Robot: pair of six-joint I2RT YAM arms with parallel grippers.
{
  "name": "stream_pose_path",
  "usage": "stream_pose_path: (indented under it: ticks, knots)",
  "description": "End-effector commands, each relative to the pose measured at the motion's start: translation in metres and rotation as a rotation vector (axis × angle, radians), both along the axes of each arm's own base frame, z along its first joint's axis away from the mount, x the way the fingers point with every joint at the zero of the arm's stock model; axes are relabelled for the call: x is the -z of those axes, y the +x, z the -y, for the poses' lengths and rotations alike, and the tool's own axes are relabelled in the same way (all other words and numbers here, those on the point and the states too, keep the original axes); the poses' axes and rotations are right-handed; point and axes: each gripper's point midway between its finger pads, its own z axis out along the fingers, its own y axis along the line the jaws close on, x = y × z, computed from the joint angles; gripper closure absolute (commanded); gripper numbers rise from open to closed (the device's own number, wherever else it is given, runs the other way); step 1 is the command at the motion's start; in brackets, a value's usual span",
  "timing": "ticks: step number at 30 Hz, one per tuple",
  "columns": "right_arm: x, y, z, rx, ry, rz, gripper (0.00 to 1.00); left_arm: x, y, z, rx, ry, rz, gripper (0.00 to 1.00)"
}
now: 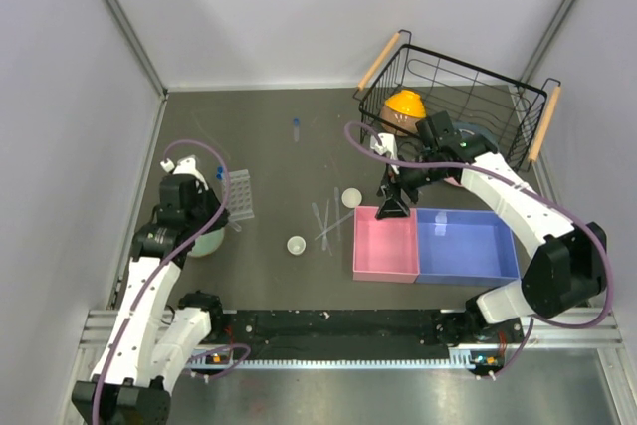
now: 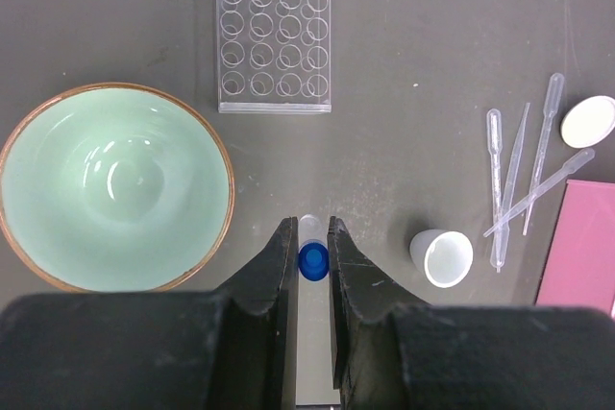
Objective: Organize the chemistry lab equipment
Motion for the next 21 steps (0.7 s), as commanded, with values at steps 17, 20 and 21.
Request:
stream_pose_path:
  ticks: [17, 20, 21]
  knots:
    - [-0.013, -0.008, -0.001, -0.036, 0.065, 0.053, 0.3, -0.003, 0.046, -0.008, -0.027, -0.008, 0.032, 0.95]
    - [-0.012, -0.009, -0.001, -0.038, 0.065, 0.052, 0.3, -0.006, 0.06, -0.012, -0.043, 0.001, 0.048, 0.96]
    - [-0.012, -0.009, -0.001, -0.038, 0.067, 0.053, 0.3, -0.006, 0.064, -0.014, -0.05, 0.004, 0.051, 0.95]
